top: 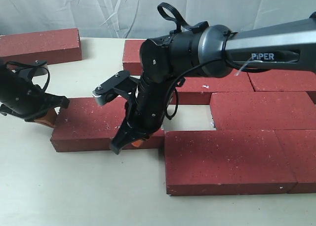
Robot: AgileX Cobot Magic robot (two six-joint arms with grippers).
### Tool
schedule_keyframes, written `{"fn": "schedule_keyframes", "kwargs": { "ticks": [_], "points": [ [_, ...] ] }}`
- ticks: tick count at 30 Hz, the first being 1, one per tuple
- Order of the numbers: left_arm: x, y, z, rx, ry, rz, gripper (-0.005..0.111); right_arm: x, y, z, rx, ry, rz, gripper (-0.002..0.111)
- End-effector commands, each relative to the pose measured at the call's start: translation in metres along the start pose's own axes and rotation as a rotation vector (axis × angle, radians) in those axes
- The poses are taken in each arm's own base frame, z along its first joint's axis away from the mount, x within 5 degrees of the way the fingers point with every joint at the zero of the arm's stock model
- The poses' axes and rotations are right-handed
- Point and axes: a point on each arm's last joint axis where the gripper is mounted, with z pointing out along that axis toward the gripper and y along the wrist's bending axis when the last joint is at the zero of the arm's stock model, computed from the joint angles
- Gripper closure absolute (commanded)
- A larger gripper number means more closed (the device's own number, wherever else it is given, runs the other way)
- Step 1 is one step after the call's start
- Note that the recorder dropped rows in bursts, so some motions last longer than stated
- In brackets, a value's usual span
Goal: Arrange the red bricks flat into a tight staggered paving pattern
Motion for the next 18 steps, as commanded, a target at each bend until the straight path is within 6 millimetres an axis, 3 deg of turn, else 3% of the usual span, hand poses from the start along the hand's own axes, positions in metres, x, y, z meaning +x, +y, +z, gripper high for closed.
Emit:
{"fn": "schedule_keyframes", "kwargs": {
  "ticks": [1, 18],
  "points": [
    [0.0000, 0.0008, 0.0001, -0.004, -0.003, 0.003, 0.107, 0.0004, -0.0006, 0.0018, 0.009, -0.005, -0.004, 0.109],
    [-0.0007, 0.0003, 0.0001, 0.001, -0.011, -0.008, 0.107, -0.0002, -0.0010, 0.0018, 0.014, -0.011, -0.002, 0.109]
  ]
}}
